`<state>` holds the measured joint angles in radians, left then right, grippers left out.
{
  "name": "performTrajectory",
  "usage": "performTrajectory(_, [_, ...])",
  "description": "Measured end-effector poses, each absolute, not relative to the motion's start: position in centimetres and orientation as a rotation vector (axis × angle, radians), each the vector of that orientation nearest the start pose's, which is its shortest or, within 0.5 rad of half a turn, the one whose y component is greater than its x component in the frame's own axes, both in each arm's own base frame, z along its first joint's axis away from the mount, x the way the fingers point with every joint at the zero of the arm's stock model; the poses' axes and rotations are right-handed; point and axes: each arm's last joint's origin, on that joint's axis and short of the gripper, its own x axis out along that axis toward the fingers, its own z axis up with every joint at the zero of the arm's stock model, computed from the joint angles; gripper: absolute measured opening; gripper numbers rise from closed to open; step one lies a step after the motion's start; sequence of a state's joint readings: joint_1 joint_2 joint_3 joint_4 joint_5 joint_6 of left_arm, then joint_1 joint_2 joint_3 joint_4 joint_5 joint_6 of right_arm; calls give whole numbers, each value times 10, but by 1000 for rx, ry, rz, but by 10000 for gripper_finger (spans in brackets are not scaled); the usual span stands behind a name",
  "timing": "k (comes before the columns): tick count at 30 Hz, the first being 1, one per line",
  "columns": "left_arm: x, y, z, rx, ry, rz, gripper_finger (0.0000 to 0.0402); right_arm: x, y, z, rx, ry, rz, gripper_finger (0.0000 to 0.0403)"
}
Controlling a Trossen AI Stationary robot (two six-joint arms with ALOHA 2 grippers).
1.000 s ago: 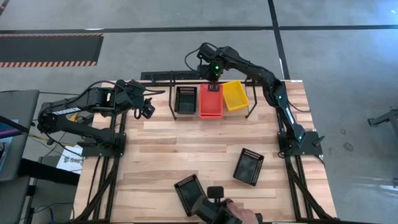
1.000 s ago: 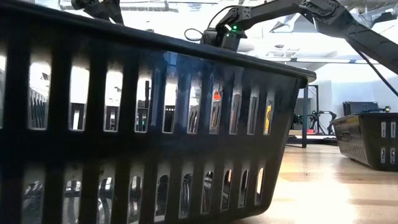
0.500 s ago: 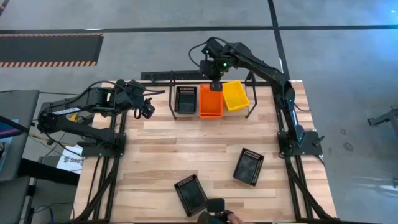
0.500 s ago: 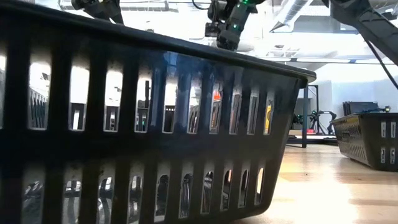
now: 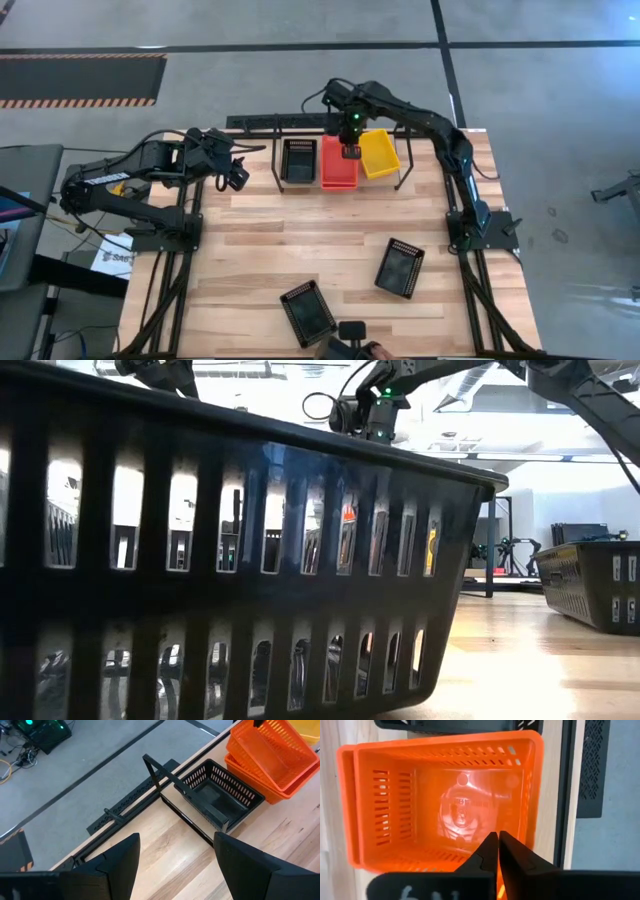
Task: Stack baskets on shelf by color
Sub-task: Stack the orange bin on top of the other orange bin on the shelf
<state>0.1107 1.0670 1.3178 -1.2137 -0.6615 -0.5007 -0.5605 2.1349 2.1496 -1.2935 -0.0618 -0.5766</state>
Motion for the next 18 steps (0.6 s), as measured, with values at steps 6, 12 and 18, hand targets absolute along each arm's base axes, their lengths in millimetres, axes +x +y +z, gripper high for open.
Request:
performTrajectory(6, [164,36,379,-173,741,921,242,369,-232,290,-105,1286,-77,22])
performTrajectory(12, [164,36,379,-173,741,921,242,369,-233,295,-153,1288,-95,23])
performTrajectory(18, [164,36,379,-174,741,922,242,378,-209,299,-196,1295,-37,34])
